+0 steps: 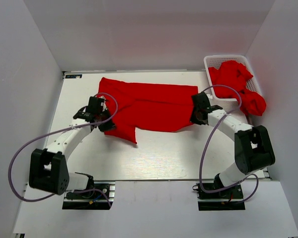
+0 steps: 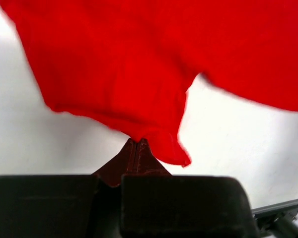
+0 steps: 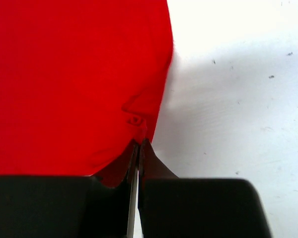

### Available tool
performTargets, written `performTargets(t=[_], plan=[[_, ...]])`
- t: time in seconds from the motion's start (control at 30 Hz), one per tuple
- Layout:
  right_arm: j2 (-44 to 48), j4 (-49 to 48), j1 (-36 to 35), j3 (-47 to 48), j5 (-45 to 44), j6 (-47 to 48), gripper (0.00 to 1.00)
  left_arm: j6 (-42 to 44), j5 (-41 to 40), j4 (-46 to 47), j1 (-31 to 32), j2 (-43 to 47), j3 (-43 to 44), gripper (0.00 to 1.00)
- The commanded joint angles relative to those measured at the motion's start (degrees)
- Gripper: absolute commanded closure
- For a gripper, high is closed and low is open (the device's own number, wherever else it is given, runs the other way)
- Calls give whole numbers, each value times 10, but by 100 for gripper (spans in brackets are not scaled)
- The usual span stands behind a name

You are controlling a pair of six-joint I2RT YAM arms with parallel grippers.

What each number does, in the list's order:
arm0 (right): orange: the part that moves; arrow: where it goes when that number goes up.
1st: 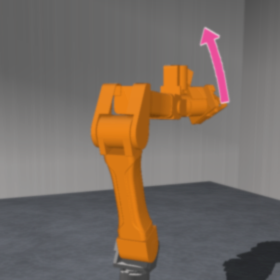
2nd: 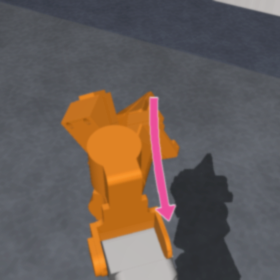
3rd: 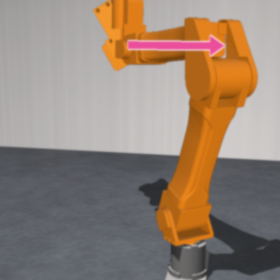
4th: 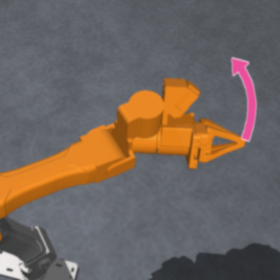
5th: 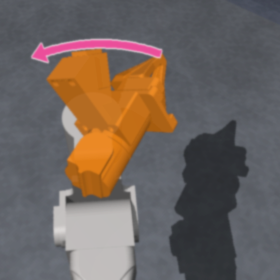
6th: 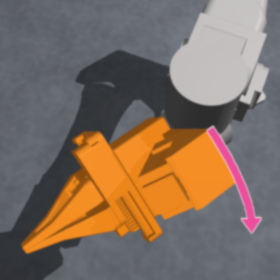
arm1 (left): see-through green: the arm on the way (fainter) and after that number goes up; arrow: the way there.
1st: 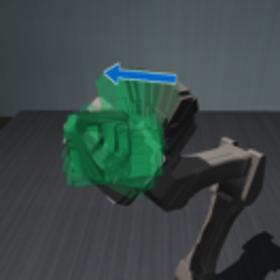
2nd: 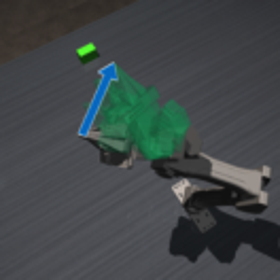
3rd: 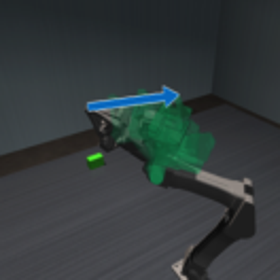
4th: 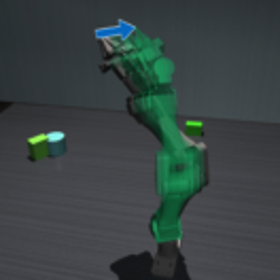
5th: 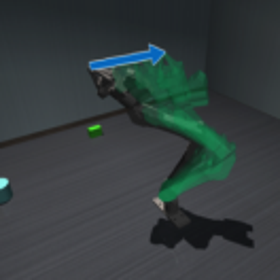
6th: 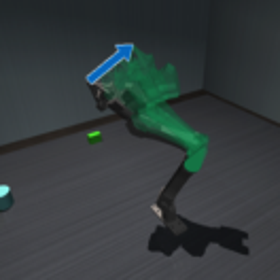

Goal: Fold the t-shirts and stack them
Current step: Grap the side of the flattened tshirt closest away from the robot with both arms, then fold the other side of the tshirt into a rectangle

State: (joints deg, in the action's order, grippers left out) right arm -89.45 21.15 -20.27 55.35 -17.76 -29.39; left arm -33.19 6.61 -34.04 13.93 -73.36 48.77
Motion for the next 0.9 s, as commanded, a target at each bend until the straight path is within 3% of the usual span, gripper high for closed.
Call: performTargets(t=[0.0, 0.33, 0.47, 0.87], plan=[[21, -72, 1, -2, -14, -72, 100, 7, -1, 46, -4, -41, 72, 100], [-45, -51, 8, 86, -69, -81, 100, 67, -37, 57, -4, -208, 287, 100], [-70, -49, 13, 117, -69, -80, 100, 129, -30, 90, -9, -241, 335, 100], [-105, -48, 31, 175, -57, -68, 100, 316, 15, 243, -9, -269, 358, 100]])
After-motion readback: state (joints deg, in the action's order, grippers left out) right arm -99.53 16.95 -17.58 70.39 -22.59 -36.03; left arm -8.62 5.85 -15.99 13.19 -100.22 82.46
